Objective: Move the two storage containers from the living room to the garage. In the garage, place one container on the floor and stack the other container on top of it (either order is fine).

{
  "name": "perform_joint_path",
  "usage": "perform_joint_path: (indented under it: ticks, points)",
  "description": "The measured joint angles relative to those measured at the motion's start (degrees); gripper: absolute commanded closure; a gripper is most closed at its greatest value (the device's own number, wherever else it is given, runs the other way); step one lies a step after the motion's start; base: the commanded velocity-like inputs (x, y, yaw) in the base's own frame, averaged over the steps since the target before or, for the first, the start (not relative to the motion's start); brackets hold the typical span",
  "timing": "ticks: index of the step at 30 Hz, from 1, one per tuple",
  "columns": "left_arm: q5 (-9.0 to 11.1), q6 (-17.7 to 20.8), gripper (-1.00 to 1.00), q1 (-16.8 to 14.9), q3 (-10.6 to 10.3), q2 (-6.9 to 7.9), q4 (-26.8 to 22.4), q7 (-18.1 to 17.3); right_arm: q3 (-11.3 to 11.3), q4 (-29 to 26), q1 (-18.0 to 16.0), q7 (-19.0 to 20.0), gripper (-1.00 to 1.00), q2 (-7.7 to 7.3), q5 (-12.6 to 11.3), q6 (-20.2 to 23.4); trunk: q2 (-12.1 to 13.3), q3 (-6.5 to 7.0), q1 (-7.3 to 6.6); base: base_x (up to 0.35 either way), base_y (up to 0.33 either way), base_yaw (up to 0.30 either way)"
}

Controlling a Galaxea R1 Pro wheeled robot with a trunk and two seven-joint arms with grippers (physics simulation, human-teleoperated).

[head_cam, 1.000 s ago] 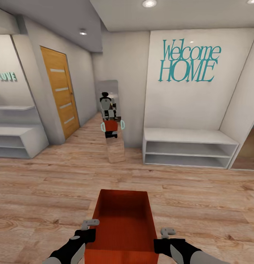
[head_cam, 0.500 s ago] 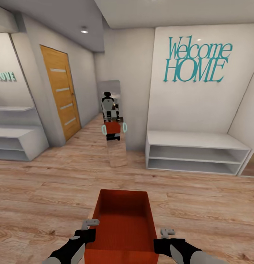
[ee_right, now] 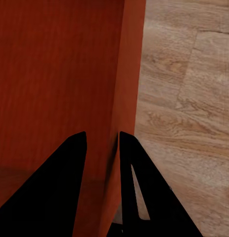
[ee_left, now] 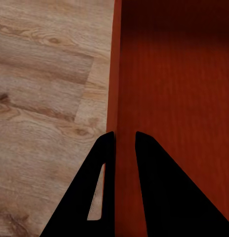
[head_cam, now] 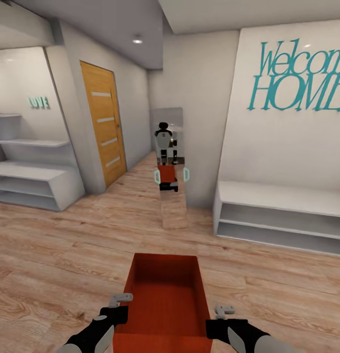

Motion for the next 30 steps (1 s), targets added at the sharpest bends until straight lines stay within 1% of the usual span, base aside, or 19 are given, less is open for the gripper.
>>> perform_joint_path:
  ticks: [5, 19, 30]
  points:
    - [-0.01, 0.0, 1.0, -0.01, 0.03, -0.05, 0.01, 0.04, 0.05, -0.07, 0.0, 0.06, 1.0, -0.05, -0.01, 0.07, 0.0, 0.0, 0.0, 0.328, 0.0, 0.178]
    - [0.0, 0.0, 1.0, -0.01, -0.01, -0.04, 0.02, 0.04, 0.0, -0.01, 0.01, 0.03, 1.0, -0.04, 0.0, 0.0, 0.0, 0.0, 0.0, 0.328, 0.0, 0.035]
    - [0.0, 0.0, 1.0, 0.0, 0.01, -0.04, 0.0, 0.04, 0.02, -0.01, -0.01, 0.05, 1.0, -0.04, 0.01, 0.02, 0.0, 0.0, 0.0, 0.328, 0.0, 0.249]
